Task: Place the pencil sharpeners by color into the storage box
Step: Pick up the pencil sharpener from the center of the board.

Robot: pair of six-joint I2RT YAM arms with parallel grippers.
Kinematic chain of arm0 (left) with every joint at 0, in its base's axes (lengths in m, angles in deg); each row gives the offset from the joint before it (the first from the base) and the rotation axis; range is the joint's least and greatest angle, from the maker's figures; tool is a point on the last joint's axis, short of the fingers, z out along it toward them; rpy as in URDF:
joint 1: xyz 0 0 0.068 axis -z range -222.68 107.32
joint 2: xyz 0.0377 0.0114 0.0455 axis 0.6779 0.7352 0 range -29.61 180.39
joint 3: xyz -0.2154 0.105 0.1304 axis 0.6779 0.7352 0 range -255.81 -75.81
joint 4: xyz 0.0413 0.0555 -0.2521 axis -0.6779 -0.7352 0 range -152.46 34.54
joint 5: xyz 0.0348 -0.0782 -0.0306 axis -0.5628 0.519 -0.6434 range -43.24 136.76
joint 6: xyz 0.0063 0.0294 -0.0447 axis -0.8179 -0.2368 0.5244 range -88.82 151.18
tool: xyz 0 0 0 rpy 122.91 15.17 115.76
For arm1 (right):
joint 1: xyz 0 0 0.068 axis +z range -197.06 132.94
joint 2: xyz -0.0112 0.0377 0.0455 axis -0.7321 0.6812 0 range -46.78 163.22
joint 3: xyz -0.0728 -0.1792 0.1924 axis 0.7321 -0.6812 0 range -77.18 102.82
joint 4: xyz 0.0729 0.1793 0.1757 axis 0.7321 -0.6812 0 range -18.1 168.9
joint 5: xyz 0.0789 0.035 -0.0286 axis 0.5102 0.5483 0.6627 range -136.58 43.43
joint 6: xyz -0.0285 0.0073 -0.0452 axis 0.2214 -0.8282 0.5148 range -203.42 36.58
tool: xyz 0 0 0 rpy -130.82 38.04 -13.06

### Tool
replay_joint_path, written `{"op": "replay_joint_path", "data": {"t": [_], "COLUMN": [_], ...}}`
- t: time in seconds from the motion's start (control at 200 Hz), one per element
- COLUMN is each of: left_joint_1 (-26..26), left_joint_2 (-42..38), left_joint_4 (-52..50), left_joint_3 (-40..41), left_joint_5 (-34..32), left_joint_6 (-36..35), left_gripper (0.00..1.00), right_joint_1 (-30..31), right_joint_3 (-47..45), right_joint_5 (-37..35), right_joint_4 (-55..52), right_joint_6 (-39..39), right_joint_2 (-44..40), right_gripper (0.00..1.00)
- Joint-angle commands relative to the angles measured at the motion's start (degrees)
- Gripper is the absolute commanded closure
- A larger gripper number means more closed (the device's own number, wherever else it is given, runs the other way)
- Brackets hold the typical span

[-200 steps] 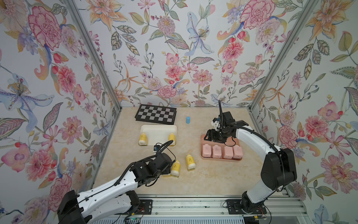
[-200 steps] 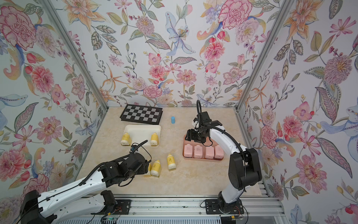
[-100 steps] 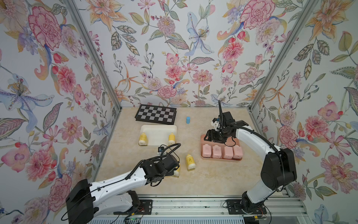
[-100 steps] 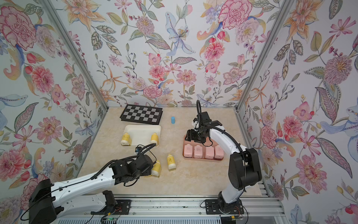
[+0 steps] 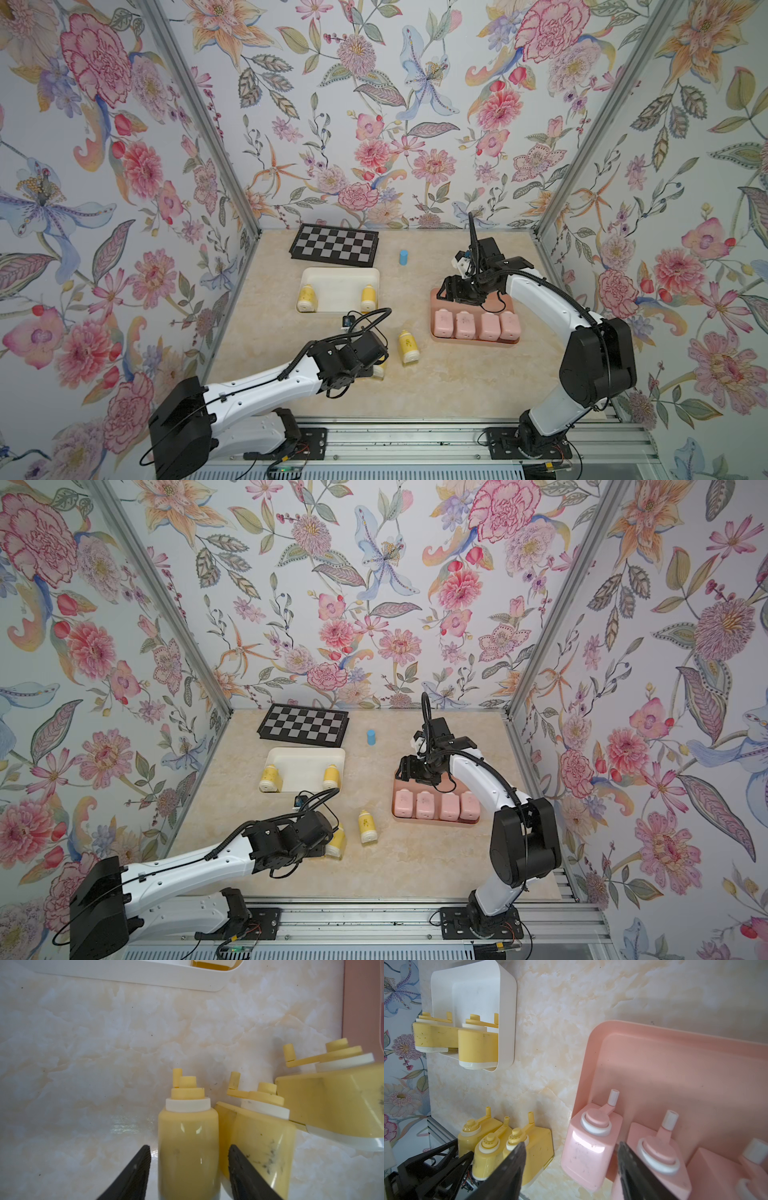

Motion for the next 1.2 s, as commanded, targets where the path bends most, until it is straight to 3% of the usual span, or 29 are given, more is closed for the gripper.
{"op": "replay_joint_path", "data": {"t": [0.0, 0.656, 1.196], "left_joint_1": [-0.5, -3.3, -3.8], "left_joint_2": [0.9, 3.8, 2.9], "left_joint_4": [0.6, 5.0, 3.2], "left_joint_3": [1.3, 4.5, 3.7], "left_joint_5": [0.6, 3.6, 3.1], "left_joint_6": [-0.3, -2.6, -3.1], "left_gripper": [0.39, 0.44, 0.55], "right_joint_1": [0.4, 0.8, 1.2], "right_joint_3": [1.1, 1.1, 1.3], "right_joint_5": [0.7, 1.0, 1.1], "right_joint_4": [-0.9, -0.9, -0.9], "right_joint_6": [1.0, 1.2, 1.6], "right_joint_2": [0.1, 0.0, 0.2], "right_gripper": [0.29, 0.29, 0.29]}}
